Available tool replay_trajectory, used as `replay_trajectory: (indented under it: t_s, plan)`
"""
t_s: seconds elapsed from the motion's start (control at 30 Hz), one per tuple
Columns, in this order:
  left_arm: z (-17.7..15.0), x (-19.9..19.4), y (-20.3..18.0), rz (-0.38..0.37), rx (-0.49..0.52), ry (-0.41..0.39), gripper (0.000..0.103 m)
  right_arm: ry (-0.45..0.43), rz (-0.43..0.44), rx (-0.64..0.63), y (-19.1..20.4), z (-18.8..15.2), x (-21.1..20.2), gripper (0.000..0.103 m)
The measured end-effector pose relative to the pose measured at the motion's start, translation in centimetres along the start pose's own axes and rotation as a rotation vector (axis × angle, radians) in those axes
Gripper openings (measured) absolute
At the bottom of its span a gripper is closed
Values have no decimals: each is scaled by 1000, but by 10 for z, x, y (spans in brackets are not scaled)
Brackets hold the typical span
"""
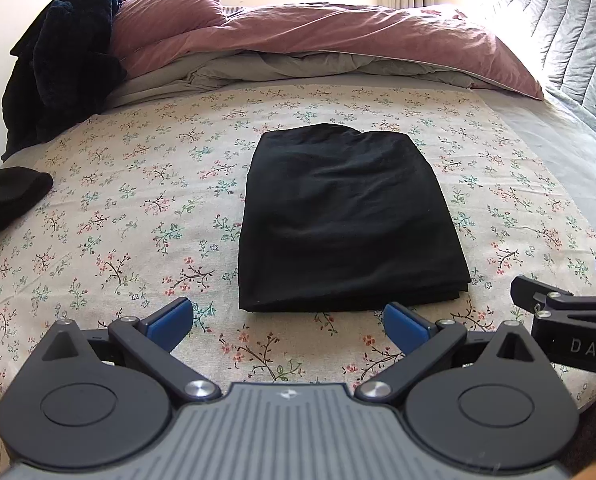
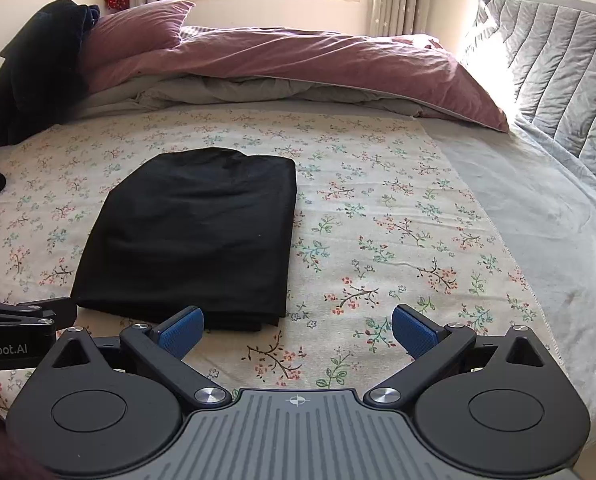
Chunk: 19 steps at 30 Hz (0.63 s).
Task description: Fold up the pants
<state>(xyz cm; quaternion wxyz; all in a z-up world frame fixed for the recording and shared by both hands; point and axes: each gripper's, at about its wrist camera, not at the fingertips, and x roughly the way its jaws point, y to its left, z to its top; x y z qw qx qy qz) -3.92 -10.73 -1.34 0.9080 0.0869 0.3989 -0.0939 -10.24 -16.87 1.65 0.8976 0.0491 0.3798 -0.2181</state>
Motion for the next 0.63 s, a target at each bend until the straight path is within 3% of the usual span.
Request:
replay_trajectory:
  t_s: [0.63]
  plan:
    - [0, 11, -1, -23, -4, 29, 103, 12, 13, 1, 0, -1, 9, 102]
